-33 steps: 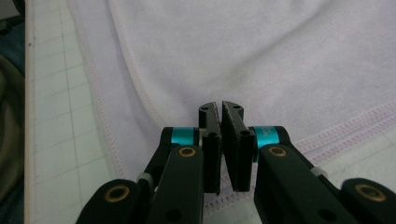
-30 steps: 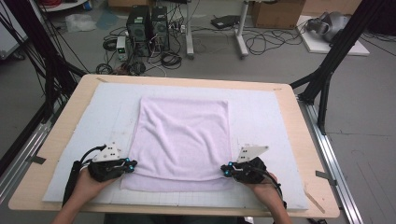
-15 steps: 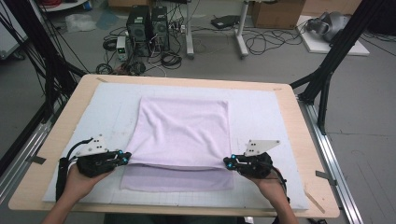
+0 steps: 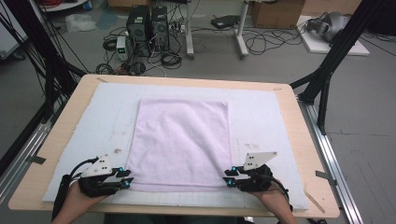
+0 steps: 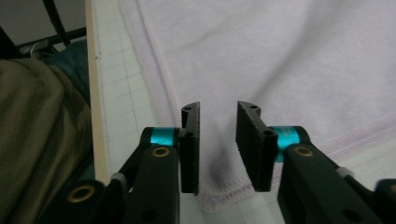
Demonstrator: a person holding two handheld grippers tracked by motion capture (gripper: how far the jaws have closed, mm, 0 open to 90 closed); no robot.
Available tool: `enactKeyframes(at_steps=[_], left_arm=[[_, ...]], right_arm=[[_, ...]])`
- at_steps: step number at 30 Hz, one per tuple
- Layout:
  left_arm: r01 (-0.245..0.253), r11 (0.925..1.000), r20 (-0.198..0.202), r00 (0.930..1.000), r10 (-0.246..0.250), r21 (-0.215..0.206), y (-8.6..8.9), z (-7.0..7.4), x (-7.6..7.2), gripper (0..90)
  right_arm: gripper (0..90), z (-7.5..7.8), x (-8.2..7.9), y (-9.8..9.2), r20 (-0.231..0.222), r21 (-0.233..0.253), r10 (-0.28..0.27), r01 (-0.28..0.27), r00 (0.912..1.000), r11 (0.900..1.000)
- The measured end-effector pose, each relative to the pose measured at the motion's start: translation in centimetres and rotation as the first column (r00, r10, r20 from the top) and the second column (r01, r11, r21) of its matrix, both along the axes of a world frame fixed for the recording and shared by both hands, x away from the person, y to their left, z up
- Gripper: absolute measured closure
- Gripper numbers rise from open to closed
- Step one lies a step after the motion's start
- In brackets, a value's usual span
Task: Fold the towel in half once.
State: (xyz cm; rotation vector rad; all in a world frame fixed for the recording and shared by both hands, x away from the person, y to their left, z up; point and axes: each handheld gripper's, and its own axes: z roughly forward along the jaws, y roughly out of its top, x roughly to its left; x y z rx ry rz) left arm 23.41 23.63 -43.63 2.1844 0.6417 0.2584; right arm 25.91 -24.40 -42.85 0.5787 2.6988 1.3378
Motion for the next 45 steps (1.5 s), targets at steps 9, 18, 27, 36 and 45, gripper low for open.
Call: enactKeyframes(at_steps=[9,18,27,36,45], left_arm=[[-0.009,0.9993,0.027,0.9996,0.008,0.036,0.1,-0.4,-0.2,86.5],[-0.032,0.9995,0.068,0.9972,0.033,-0.007,1.0,0.7,-1.4,88.0],[-0.009,0.9998,0.029,0.9996,0.008,0.019,0.7,0.0,-1.5,72.4],[-0.001,0.9991,0.018,0.9998,0.000,0.042,0.1,-0.5,-0.9,86.4],[-0.014,0.9998,0.070,0.9975,0.015,-0.014,0.9,1.5,-2.0,87.0]], right_arm=[[84.4,-1.5,0.1,0.7,-0.020,-0.070,0.013,-0.014,0.9997,0.997],[89.4,-0.3,-0.5,0.0,0.007,-0.014,-0.006,0.006,1.0000,1.000],[71.9,-1.2,-0.6,1.7,-0.021,-0.048,0.041,-0.042,0.9990,0.998],[85.6,-1.4,-0.5,2.0,-0.022,-0.076,0.051,-0.052,0.9985,0.996],[86.4,0.0,-0.7,1.1,-0.002,0.015,0.043,-0.043,0.9991,0.999]])
